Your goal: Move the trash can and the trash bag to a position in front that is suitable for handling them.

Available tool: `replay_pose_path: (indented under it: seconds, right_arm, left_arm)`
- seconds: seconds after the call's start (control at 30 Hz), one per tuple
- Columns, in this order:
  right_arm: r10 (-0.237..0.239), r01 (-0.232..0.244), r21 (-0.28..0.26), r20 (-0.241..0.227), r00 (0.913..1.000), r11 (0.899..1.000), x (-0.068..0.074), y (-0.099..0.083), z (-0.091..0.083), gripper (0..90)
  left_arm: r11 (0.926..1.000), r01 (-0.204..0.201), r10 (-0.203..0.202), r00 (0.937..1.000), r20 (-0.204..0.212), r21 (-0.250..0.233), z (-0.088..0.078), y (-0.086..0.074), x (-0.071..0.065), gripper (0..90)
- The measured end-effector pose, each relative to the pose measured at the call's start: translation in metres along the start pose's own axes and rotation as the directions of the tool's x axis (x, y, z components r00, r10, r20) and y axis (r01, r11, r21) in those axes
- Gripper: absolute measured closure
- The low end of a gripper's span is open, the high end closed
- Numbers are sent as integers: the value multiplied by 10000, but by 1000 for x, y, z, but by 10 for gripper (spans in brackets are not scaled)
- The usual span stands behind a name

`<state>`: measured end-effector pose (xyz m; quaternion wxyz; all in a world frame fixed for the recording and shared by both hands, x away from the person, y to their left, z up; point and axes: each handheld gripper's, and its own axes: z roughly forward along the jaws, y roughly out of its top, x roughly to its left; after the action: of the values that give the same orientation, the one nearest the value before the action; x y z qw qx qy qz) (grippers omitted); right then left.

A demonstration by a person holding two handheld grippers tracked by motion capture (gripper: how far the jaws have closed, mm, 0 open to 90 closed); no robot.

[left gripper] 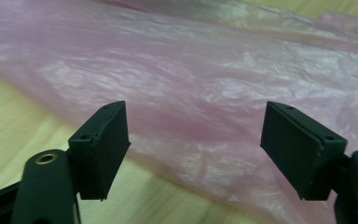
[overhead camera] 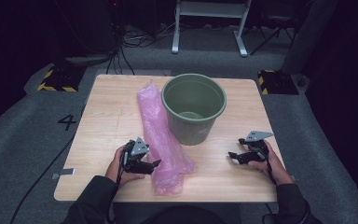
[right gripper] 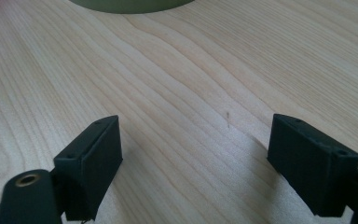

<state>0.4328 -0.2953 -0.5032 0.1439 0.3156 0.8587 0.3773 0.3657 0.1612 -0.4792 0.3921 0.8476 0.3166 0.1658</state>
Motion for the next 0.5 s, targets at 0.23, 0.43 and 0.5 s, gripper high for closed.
replay_pose_path:
  seconds: [0.23, 0.43, 0.5]
  right_arm:
    - [4, -4, 2, -2, 10000, 10000, 0, 0, 0, 173]
    - [5, -5, 1, -2, 10000, 10000, 0, 0, 0, 173]
    - [3, -3, 0, -1, 10000, 10000, 0, 0, 0, 174]
  left_arm:
    - [9973, 394, -439, 9963, -745, -615, -18, 5, 22, 187]
    - [9961, 639, -706, 9908, -1156, -610, -19, 4, 40, 182]
    - [9957, 680, -748, 9908, -1130, -626, -20, 4, 44, 182]
